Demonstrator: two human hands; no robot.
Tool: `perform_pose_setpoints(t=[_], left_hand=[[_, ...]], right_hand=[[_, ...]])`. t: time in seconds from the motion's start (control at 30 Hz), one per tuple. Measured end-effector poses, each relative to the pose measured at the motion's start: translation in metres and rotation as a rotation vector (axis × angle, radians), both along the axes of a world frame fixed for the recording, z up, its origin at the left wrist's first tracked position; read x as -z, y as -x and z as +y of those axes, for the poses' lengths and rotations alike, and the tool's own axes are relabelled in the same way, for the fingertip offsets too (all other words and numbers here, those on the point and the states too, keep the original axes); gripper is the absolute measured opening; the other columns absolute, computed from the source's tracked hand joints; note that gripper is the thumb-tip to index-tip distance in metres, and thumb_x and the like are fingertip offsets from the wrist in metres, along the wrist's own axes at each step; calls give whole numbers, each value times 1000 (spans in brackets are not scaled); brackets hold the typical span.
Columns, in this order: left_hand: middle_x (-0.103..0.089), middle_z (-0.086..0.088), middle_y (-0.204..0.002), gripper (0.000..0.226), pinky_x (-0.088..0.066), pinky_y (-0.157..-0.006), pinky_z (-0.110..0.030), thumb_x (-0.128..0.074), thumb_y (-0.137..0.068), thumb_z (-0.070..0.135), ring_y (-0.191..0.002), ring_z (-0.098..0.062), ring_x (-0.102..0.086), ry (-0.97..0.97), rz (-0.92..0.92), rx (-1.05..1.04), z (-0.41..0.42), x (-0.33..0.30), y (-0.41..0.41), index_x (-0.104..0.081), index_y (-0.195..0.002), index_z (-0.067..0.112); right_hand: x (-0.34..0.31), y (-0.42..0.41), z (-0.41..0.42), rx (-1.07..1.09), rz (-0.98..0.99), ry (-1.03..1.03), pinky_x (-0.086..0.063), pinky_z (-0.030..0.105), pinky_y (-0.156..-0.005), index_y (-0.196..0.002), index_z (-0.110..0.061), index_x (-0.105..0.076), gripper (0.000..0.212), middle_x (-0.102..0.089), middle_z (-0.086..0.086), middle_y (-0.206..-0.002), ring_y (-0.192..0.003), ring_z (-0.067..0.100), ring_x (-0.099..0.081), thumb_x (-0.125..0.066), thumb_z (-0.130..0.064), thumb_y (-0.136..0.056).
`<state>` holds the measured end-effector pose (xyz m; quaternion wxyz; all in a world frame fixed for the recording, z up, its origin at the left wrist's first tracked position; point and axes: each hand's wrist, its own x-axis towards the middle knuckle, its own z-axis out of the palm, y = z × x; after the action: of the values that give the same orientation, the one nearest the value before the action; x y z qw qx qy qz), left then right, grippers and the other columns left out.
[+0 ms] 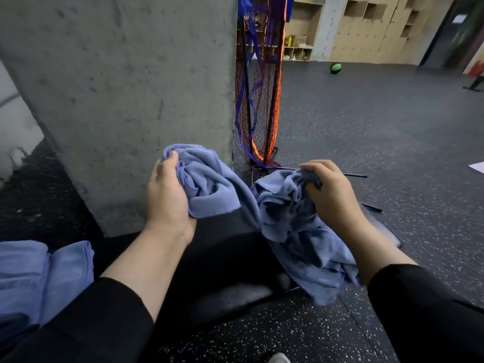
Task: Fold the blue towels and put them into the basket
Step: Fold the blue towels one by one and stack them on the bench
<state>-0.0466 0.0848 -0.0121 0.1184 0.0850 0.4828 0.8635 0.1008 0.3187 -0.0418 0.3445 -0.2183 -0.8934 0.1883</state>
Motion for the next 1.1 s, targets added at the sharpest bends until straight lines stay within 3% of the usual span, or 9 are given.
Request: perform_pose_setpoints(t=[0.17,0.3,0.4,0.53,0.6,0.67,0.77,0.87,1.1], left_hand=[[-68,1,-85,15,-54,-79,-37,-53,-101,26,-82,-17,-67,177,68,-79,-4,19,5,-61,-96,15],[-68,9,-77,18,-55,-74,-30,-51,-103,26,-77,-11,-67,102,128,-199,-9,7,3,-58,-88,21],[-65,14,-76,18,-52,-74,-26,-49,-104,25,-76,-5,-65,39,213,-369,-19,-9,8,-56,-87,23],[-64,15,-76,14,-51,-75,-25,-52,-99,29,-76,-4,-64,27,265,-457,-36,-21,24,-56,-86,23],[-66,8,-82,15,-55,-83,-38,-54,-94,36,-83,-14,-67,161,220,-342,-39,-13,28,-56,-84,26],[-68,-4,-90,18,-56,-87,-51,-55,-95,39,-89,-25,-70,307,148,-184,-40,2,27,-58,-86,22],[-69,-10,-92,21,-56,-82,-45,-53,-100,31,-86,-25,-69,412,89,-27,-44,14,23,-62,-98,12],[-70,-6,-89,23,-55,-82,-41,-53,-99,32,-84,-21,-69,441,103,26,-47,15,22,-64,-100,11],[-71,-3,-88,21,-55,-78,-39,-54,-99,32,-83,-19,-68,459,82,42,-44,17,21,-66,-99,15]], right_hand=[[36,-3,19,52,-557,26,-45,37,-85,-104,-7,-70,26,-64,13,-112,-105,33,-57,-57,-3,-82],[37,-5,19,85,-579,61,-46,36,-78,-82,-15,-63,9,-65,9,-105,-96,31,-57,-55,-13,-84],[35,-4,19,164,-633,124,-48,38,-77,-66,-24,-51,21,-61,2,-88,-86,32,-56,-49,-36,-84],[35,1,12,271,-701,-15,-40,42,-83,-77,-30,-57,43,-58,-8,-104,-105,23,-56,-55,-73,-83],[38,4,7,268,-732,-72,-40,44,-88,-97,-33,-59,44,-56,-6,-116,-117,23,-52,-65,-71,-76],[46,7,5,244,-791,-95,-41,44,-89,-110,-29,-59,43,-54,-1,-123,-122,30,-49,-72,-52,-77],[55,9,6,176,-628,-82,-43,36,-79,-95,-19,-64,18,-56,9,-104,-106,37,-55,-66,-17,-77],[42,9,4,140,-339,-36,-36,32,-69,-81,-11,-69,17,-59,12,-90,-87,37,-59,-61,-2,-70],[-46,-10,13,261,341,-155,-39,24,-90,-102,-5,-72,33,-59,18,-110,-102,33,-56,-56,6,-76]])
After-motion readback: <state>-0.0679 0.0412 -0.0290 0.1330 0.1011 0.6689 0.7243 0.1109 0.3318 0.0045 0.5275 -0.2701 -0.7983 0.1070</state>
